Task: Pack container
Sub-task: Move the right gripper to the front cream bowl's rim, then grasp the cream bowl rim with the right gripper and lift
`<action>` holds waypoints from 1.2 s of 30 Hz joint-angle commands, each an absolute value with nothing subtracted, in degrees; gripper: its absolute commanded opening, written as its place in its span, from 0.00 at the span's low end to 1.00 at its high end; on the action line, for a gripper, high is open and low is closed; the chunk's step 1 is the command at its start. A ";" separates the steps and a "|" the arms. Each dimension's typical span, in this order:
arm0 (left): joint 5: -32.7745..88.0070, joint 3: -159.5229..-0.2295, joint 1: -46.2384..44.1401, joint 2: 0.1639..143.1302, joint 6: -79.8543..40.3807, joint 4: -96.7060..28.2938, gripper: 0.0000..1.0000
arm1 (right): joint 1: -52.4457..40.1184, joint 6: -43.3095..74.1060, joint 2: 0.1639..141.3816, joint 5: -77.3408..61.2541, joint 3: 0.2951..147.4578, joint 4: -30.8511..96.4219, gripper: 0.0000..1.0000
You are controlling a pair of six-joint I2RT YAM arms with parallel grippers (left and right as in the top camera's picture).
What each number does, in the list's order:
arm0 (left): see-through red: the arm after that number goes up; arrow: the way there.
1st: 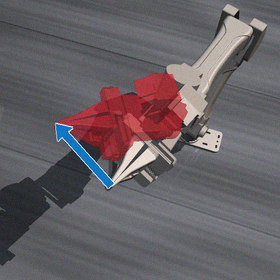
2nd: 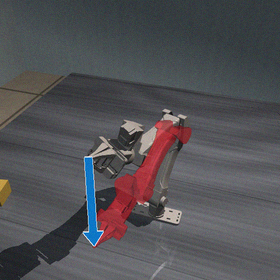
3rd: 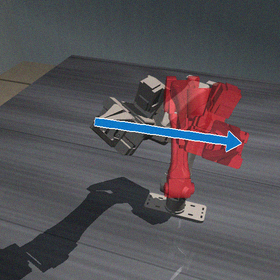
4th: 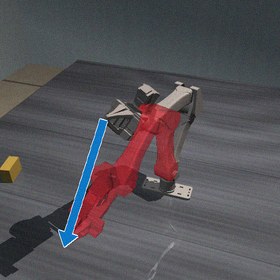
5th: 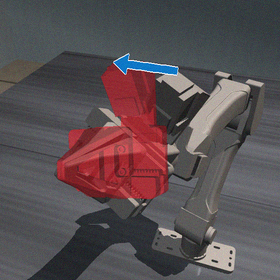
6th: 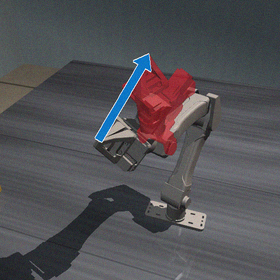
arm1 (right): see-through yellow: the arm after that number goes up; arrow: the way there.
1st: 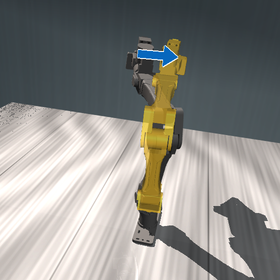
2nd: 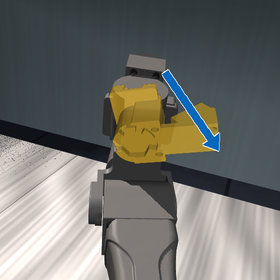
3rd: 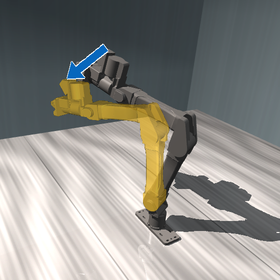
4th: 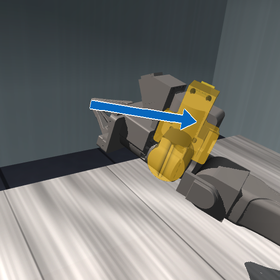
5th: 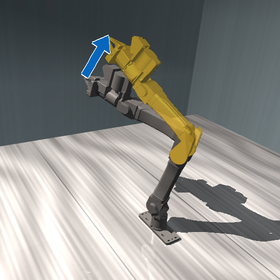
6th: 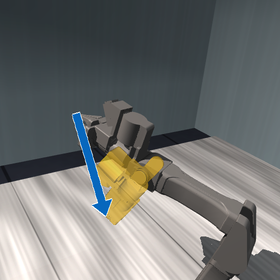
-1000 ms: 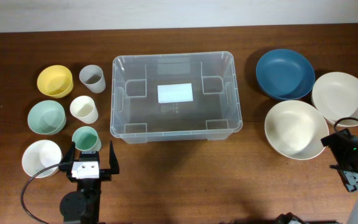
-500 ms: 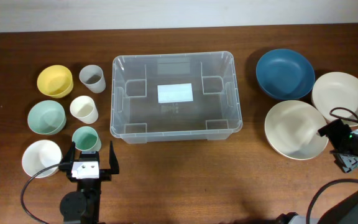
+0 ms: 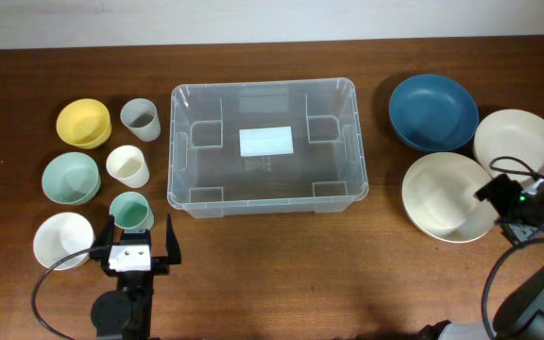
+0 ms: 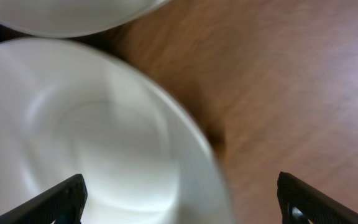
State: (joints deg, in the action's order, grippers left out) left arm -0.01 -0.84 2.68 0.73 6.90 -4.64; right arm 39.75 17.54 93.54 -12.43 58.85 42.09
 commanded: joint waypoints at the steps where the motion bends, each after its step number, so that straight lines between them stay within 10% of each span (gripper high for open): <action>1: -0.19 -0.51 2.94 0.30 7.84 -4.75 0.99 | 36.01 16.03 96.18 -13.28 58.39 40.49 0.93; 15: -0.19 -0.51 2.94 0.30 7.84 -4.75 0.99 | 34.57 16.05 100.47 -11.11 58.39 39.75 0.88; 28: -0.19 -0.51 2.94 0.30 7.84 -4.75 0.99 | 34.57 16.71 100.88 -9.85 56.84 39.38 0.23; 36: -0.21 -0.51 2.94 0.30 7.84 -4.75 0.99 | 34.57 16.80 100.88 -9.65 53.08 37.15 0.04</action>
